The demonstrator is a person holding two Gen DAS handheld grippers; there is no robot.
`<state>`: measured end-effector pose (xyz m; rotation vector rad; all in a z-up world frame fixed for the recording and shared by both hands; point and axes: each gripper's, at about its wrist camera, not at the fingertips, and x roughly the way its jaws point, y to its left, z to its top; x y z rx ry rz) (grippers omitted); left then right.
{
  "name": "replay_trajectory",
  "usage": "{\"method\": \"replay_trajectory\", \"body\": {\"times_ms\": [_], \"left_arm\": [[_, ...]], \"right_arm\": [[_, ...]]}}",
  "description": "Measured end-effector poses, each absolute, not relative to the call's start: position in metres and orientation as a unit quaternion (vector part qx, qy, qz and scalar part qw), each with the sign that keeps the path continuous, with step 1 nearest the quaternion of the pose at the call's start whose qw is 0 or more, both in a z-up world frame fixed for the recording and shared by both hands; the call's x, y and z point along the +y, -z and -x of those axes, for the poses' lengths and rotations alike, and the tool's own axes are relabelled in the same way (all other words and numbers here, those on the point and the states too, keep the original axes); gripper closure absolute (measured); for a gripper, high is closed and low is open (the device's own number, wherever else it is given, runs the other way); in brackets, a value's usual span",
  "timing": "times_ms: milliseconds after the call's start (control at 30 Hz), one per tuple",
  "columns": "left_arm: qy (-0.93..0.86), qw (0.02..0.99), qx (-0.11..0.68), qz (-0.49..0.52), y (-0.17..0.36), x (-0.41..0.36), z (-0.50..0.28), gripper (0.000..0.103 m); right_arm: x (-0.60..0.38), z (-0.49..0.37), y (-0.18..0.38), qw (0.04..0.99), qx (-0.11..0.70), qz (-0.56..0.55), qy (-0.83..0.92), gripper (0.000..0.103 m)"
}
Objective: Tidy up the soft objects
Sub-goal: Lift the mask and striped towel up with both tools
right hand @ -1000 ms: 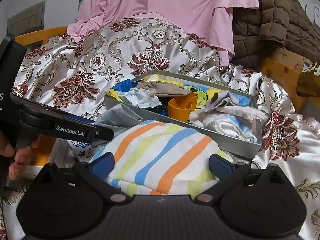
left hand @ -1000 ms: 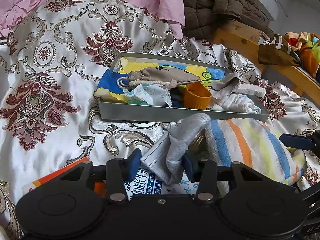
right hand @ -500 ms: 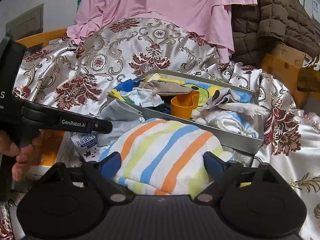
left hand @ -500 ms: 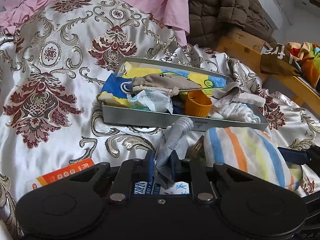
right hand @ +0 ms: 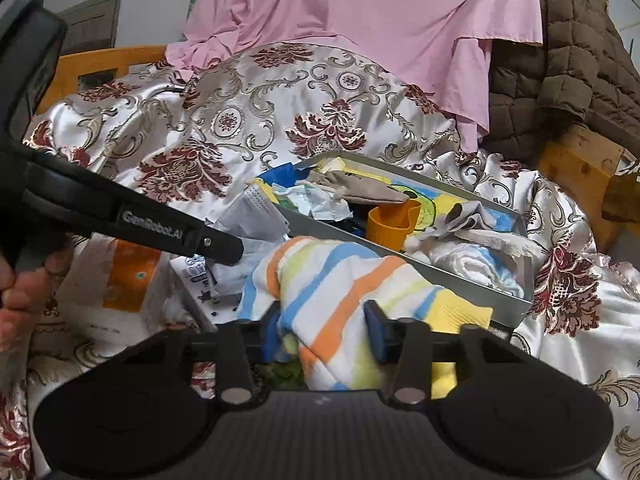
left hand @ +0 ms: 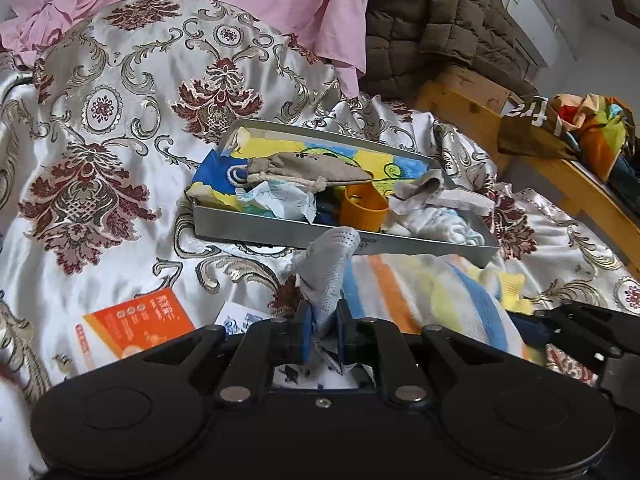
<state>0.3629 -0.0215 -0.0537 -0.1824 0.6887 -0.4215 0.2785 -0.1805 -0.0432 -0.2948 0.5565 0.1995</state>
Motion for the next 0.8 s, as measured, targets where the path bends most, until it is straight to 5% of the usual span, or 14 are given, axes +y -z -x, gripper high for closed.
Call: {"method": "replay_trajectory", "body": {"times_ms": [100,800], "left_arm": [[0.204,0.911,0.341,0.110,0.047,-0.014,-0.354,0.091],[0.199,0.930,0.257,0.172,-0.034,-0.002,-0.299,0.092]], "right_arm": [[-0.183,-0.274,0.039,0.947,0.275,0.137,-0.095,0.081],[-0.241,-0.239,-0.037,0.989,0.129,0.040,-0.060,0.082]]}}
